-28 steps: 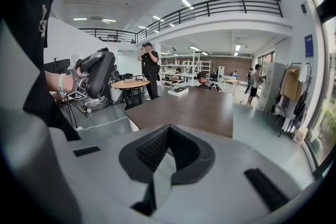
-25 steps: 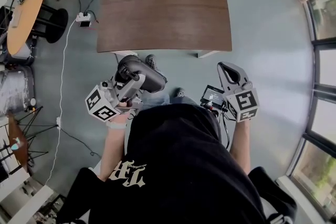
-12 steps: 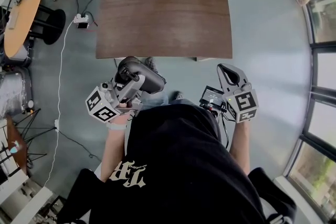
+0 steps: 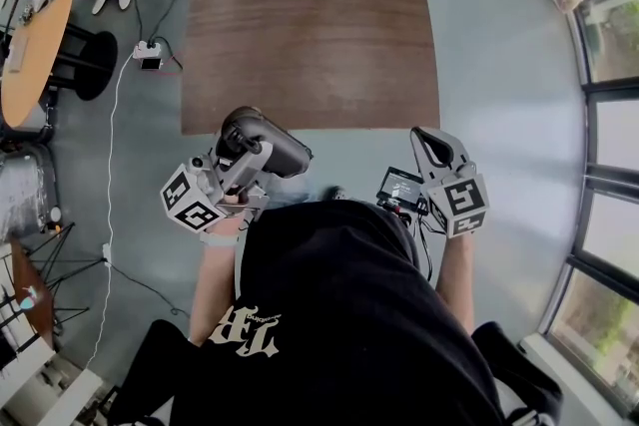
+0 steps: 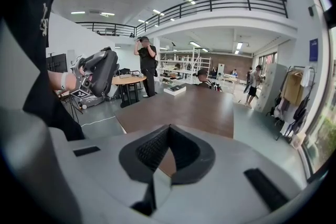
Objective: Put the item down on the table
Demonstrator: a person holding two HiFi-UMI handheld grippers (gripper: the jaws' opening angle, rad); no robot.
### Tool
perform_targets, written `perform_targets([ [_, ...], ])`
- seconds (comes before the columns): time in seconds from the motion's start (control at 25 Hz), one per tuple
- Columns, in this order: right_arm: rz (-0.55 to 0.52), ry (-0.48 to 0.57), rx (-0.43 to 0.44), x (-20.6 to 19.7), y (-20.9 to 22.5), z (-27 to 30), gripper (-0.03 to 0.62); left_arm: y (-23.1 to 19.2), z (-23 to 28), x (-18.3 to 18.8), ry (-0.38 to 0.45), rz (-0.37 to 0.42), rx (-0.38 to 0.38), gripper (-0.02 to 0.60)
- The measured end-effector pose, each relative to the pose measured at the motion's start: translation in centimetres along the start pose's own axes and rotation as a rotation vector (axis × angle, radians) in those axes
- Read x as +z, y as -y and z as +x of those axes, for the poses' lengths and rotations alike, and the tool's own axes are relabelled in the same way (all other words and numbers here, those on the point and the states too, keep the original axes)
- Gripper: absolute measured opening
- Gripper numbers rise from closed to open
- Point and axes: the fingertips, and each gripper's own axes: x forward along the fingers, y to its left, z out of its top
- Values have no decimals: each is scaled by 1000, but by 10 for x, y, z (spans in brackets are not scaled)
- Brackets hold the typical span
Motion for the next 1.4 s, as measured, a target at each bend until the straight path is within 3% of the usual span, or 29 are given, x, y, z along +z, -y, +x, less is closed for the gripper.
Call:
perform_targets([
  [0.2, -5, -29, 9, 35, 15, 48, -12, -52, 18, 39, 0, -19, 15, 275],
  [0.44, 4, -35, -7, 13, 9, 27, -12, -38, 11, 21, -11, -23, 8, 275],
  [1.12, 17, -57, -65, 48, 11, 70, -12, -95, 22, 51, -50, -65, -54, 275],
  [1.4, -6, -106, -89, 87, 12, 105, -12, -141, 24, 93, -37, -104, -60, 275],
])
